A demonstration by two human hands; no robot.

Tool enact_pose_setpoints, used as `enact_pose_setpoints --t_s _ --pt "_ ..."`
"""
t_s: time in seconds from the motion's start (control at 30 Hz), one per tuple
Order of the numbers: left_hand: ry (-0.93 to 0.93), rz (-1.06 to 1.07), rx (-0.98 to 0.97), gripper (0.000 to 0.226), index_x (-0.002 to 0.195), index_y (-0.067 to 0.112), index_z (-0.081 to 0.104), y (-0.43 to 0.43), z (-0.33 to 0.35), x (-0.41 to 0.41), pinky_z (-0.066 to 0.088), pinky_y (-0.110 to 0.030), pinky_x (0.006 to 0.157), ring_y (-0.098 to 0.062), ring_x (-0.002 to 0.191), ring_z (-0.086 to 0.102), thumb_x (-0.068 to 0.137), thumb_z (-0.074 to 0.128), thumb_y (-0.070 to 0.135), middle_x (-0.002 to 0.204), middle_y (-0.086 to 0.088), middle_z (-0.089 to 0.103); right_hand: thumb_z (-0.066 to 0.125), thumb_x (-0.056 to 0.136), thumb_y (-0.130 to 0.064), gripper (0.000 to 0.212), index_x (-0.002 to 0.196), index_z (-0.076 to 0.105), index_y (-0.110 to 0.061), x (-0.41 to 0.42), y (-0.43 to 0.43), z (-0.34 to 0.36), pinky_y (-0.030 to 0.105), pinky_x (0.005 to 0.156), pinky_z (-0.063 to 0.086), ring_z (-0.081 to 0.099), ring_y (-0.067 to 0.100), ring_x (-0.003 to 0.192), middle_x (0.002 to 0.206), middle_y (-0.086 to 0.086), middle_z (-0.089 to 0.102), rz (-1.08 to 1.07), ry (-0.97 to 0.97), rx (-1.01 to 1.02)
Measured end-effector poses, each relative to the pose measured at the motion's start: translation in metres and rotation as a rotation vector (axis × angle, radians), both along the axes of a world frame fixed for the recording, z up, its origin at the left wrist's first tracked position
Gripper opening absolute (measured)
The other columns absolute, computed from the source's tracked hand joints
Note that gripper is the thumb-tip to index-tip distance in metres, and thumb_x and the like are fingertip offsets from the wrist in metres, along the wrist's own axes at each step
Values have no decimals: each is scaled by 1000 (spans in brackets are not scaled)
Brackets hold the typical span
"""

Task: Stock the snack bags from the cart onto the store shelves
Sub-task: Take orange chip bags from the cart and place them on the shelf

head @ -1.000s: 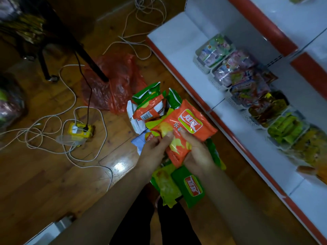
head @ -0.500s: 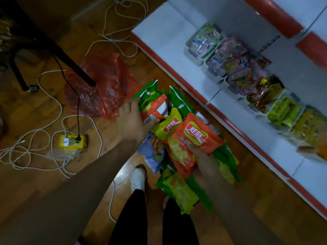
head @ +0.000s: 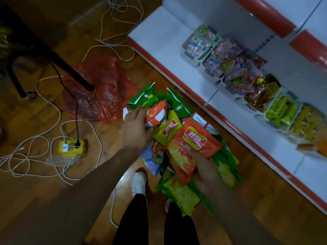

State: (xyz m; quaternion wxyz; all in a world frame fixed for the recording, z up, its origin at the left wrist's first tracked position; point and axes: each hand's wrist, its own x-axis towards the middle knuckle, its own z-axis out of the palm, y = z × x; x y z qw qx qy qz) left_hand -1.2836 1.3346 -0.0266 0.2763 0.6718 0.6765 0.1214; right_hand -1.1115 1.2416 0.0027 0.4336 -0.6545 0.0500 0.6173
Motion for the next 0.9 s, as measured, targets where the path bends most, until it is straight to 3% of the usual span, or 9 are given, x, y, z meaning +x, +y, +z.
enact_pose_setpoints --t_s 0.13,0.2,0.3,0.4,0.57,0.7,0.77,0.83,0.9 --pt "-59 52 56 50 127 16 51 -5 17 4 40 -34 69 -33 104 56 81 67 25 113 -11 62 76 67 -12 51 116 63 -11 4 4 6 45 78 56 69 31 94 107 12 72 14 6 16" --pt "-204 110 59 48 124 13 53 -5 28 4 35 -28 66 -29 94 60 81 71 25 105 -9 65 75 72 -11 46 116 63 -11 8 5 10 46 79 56 70 31 94 107 13 72 17 5 9" --pt "-404 222 43 47 121 9 54 -8 51 3 41 -22 62 -14 79 57 81 73 27 94 -1 64 75 75 -11 43 117 63 -10 14 6 21 51 89 53 68 32 98 109 13 71 27 10 -6" --pt "-565 323 -18 37 113 5 56 -8 73 3 42 -6 63 1 73 57 83 71 18 87 6 62 73 78 -11 38 114 63 -11 20 7 38 50 91 52 67 32 100 109 13 70 30 8 -3" --pt "-867 392 -239 32 115 6 58 -4 104 16 57 -40 80 -22 90 68 85 67 13 102 -9 69 74 76 -9 33 108 64 -12 29 9 72 54 89 52 68 35 95 105 15 71 -52 -34 20" --pt "-980 356 -400 51 134 19 42 -8 140 43 58 -26 58 -9 78 68 88 63 16 105 3 65 74 75 -9 40 113 64 -9 35 7 107 57 90 51 68 36 95 106 17 71 -127 -56 64" --pt "-1027 352 -488 63 142 31 31 -10 157 57 57 -25 53 -8 80 65 89 62 19 107 11 60 71 78 -7 30 107 65 -8 40 1 127 51 83 54 69 34 85 100 18 71 -158 -58 85" --pt "-1049 308 -583 68 145 39 25 -12 173 70 54 -22 49 -9 82 65 90 61 23 118 7 55 71 78 -6 23 101 66 -9 46 -5 144 45 72 57 69 30 77 95 17 71 -204 -103 92" --pt "-1057 236 -674 62 143 40 30 -14 187 85 52 -20 48 -12 85 65 91 59 24 126 4 53 72 77 -5 18 93 65 -11 54 -14 156 35 63 55 68 26 72 90 15 70 -268 -172 101"
